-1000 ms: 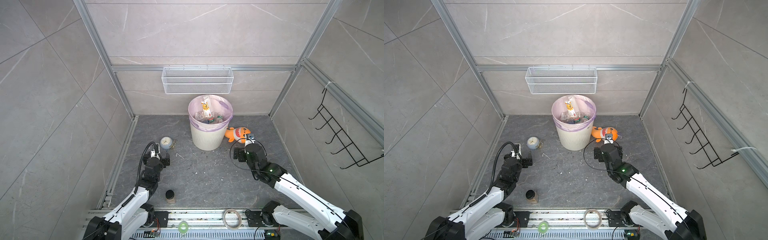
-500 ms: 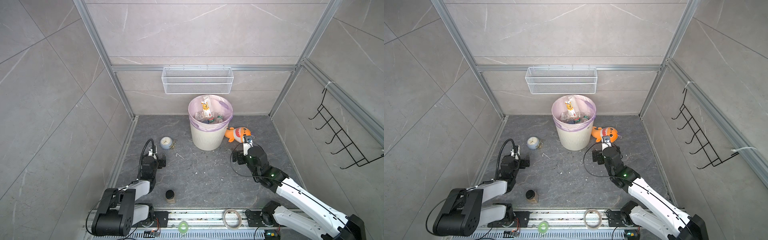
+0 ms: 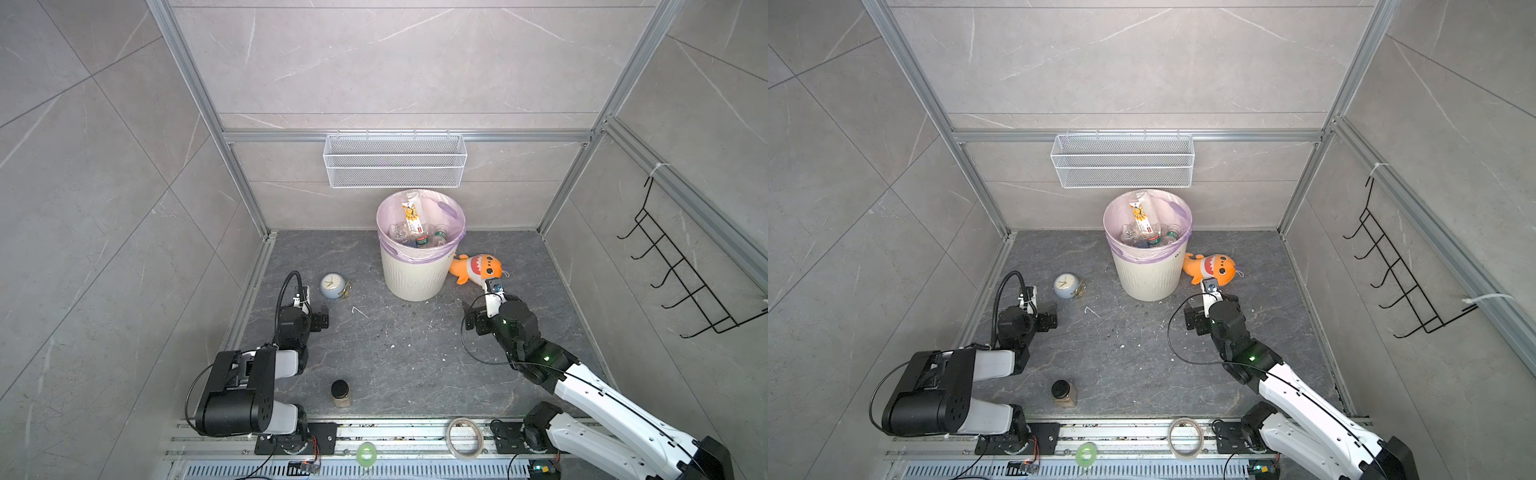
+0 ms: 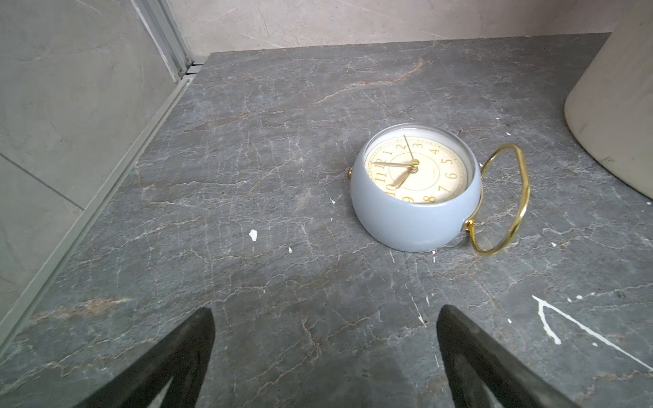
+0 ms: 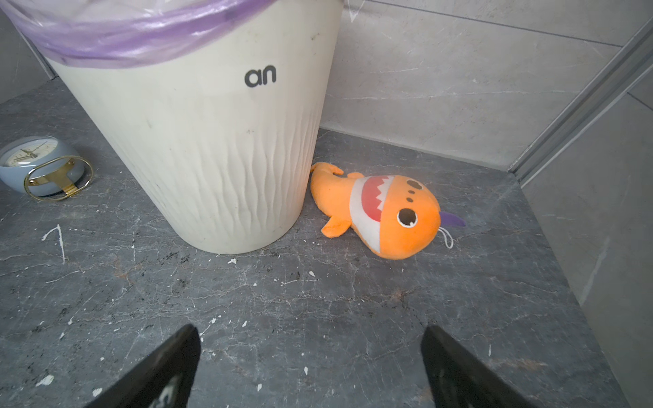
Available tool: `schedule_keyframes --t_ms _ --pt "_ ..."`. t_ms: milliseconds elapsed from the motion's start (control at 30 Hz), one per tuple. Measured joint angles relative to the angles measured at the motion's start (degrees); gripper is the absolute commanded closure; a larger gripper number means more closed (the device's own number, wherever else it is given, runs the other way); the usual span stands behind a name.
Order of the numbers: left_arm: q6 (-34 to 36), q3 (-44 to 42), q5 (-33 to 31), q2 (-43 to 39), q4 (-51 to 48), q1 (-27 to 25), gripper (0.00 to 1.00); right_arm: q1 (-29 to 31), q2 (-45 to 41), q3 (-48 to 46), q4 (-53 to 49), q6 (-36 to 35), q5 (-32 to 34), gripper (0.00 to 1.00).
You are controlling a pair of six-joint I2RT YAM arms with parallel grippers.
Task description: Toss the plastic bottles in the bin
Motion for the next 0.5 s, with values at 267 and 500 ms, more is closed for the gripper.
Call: schedule_keyframes --t_ms 267,500 --pt "-1.57 2.71 5.77 2.34 -0.39 3.89 0.0 0.0 0.94 -4.83 7.74 -2.78 3.74 0.0" --pt "-2.19 2.8 7.32 2.34 -0.94 4.22 0.0 -1.29 6.12 -10.14 18.91 -7.41 6.91 0.0"
